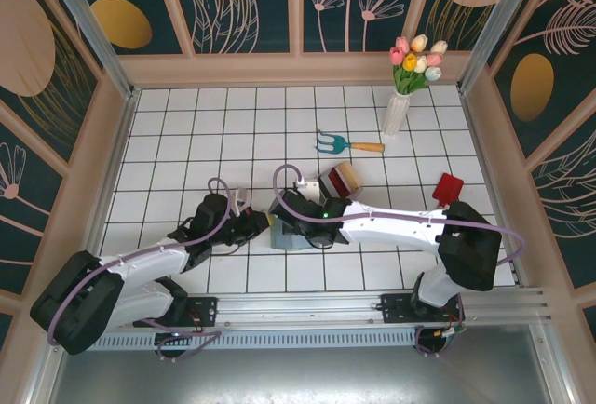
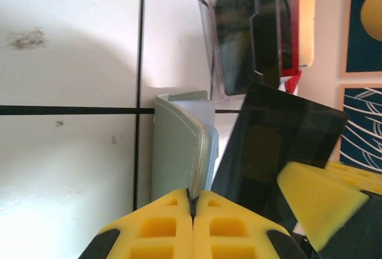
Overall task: Put the credit cards into the card holder
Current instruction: Flip over the card slot on the card holder, then insert the credit card into the card slot.
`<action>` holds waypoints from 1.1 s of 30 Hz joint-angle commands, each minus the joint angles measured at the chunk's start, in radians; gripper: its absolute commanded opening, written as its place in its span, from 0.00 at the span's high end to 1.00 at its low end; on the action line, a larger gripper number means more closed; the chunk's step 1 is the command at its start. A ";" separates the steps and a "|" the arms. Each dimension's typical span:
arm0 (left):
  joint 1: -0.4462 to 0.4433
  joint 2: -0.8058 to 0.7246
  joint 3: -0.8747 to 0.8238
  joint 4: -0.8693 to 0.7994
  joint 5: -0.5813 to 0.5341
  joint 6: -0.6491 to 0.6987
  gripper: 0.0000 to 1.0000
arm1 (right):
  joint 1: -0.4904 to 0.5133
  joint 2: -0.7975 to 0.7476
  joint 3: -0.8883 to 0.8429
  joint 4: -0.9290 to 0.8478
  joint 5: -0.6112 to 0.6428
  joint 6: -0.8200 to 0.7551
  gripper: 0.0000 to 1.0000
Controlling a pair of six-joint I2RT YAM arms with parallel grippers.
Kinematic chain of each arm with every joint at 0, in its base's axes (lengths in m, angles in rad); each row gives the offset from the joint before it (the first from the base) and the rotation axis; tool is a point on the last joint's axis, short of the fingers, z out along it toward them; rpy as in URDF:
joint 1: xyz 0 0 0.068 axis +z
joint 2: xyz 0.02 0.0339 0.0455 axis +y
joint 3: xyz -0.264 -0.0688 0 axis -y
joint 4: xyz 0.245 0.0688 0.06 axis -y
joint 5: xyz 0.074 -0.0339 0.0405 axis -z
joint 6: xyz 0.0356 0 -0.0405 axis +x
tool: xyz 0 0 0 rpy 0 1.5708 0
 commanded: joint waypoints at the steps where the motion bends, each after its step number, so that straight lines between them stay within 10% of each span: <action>1: -0.004 0.012 -0.003 -0.064 -0.064 0.043 0.97 | -0.012 -0.062 -0.043 0.055 -0.025 -0.027 1.00; 14: -0.004 0.137 0.034 -0.119 -0.129 0.142 0.93 | -0.228 -0.203 -0.375 0.517 -0.527 -0.087 1.00; 33: -0.004 0.190 0.063 -0.143 -0.141 0.166 0.92 | -0.270 -0.118 -0.465 0.666 -0.562 -0.133 1.00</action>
